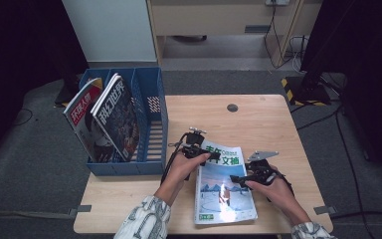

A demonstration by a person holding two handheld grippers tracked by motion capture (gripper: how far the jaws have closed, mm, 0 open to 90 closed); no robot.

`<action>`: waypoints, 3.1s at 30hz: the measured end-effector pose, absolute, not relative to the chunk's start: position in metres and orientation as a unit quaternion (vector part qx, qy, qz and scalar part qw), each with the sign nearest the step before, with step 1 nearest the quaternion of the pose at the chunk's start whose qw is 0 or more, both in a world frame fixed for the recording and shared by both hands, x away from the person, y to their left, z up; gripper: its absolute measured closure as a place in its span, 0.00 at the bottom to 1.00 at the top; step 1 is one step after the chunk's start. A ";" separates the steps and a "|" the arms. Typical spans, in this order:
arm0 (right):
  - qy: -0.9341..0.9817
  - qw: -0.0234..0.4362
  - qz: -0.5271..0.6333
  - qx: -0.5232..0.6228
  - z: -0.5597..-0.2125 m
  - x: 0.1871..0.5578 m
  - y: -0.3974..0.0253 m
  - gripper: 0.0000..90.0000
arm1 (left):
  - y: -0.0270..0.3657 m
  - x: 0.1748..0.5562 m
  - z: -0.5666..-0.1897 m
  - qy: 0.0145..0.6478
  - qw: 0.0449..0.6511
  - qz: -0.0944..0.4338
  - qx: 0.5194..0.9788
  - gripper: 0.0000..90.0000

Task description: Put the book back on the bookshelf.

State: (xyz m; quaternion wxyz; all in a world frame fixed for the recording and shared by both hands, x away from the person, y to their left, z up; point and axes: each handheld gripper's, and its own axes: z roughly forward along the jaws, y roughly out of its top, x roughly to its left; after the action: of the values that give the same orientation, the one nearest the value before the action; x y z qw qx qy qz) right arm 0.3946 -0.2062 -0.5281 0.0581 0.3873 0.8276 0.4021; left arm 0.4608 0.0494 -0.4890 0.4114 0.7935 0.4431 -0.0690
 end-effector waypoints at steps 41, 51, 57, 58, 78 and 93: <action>0.808 0.145 0.402 0.406 -0.514 0.389 -0.243 0.40 | 0.052 0.439 -0.444 0.419 0.454 -0.057 0.784 0.79; 0.804 0.168 0.353 0.448 -0.522 0.394 -0.260 0.39 | 0.054 0.432 -0.422 0.401 0.465 -0.042 0.788 0.81; 0.804 0.177 0.349 0.447 -0.522 0.393 -0.262 0.39 | 0.056 0.432 -0.407 0.392 0.472 -0.031 0.789 0.81; 0.805 0.179 0.348 0.446 -0.522 0.393 -0.262 0.39 | 0.057 0.432 -0.405 0.390 0.473 -0.028 0.789 0.81; 0.803 0.191 0.337 0.452 -0.524 0.396 -0.266 0.39 | 0.075 0.436 -0.373 0.385 0.487 -0.004 0.784 0.81; 0.801 0.205 0.322 0.461 -0.525 0.397 -0.270 0.38 | 0.089 0.438 -0.342 0.393 0.502 0.013 0.770 0.81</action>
State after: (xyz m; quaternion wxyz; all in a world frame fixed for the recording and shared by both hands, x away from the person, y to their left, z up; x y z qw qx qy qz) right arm 0.3973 -0.2698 -0.5254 0.2050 0.4612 0.8011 0.3219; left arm 0.4377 0.0891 -0.3422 0.5022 0.7699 0.3934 0.0129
